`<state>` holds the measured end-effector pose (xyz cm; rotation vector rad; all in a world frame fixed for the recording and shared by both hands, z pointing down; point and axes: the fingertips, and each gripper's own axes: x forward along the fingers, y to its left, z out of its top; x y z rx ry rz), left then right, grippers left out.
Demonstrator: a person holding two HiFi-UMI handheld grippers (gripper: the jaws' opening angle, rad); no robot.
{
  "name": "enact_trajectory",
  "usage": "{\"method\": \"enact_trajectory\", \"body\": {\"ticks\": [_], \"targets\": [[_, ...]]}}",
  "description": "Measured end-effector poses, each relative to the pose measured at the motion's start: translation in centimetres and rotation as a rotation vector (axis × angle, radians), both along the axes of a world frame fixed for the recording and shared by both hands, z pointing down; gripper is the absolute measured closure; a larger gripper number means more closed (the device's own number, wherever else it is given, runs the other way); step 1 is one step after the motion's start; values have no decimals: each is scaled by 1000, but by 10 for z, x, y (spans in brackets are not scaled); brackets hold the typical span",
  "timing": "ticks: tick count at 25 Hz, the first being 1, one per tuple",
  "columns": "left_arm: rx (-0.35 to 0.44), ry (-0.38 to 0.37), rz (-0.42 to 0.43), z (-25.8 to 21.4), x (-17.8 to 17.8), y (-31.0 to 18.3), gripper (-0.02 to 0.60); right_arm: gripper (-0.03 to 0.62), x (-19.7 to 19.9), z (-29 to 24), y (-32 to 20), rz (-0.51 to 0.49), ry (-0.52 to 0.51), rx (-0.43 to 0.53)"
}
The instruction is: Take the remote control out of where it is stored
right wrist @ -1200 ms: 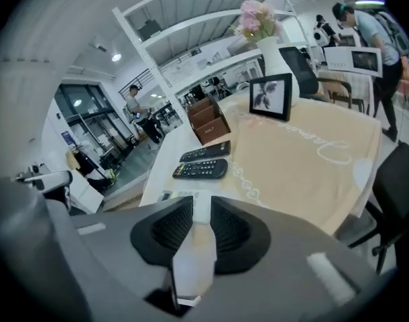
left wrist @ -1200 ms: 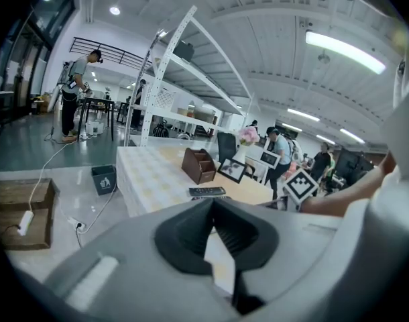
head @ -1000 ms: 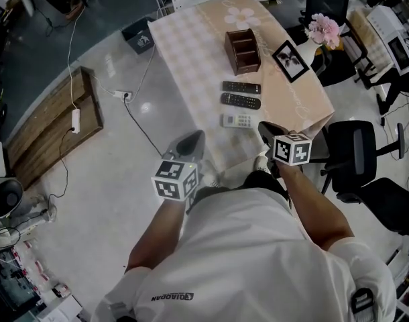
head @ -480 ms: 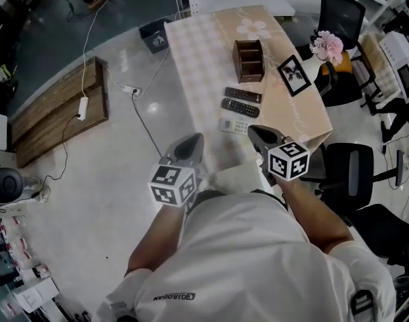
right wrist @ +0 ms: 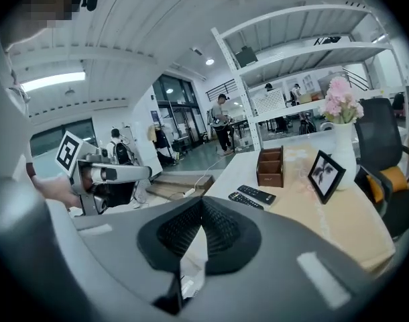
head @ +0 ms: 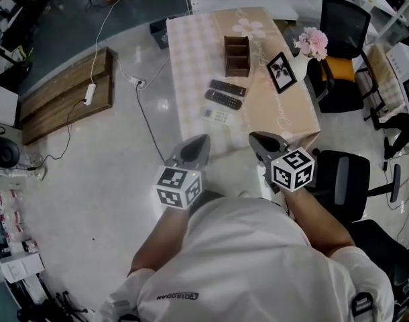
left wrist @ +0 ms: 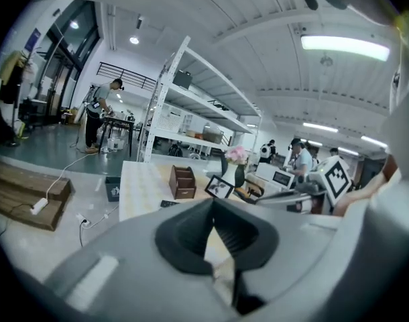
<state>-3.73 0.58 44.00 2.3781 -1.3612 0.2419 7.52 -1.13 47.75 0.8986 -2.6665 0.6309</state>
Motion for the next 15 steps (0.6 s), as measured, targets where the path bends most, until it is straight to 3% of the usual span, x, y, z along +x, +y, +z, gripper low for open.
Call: {"method": "enact_trajectory", "body": {"ticks": [5, 15], "targets": [[-9, 27, -67, -4, 32, 36, 577, 589, 37, -3, 30, -49, -15, 2], [-30, 7, -97, -4, 78, 94, 577, 589, 89, -11, 73, -41, -72, 1]]}}
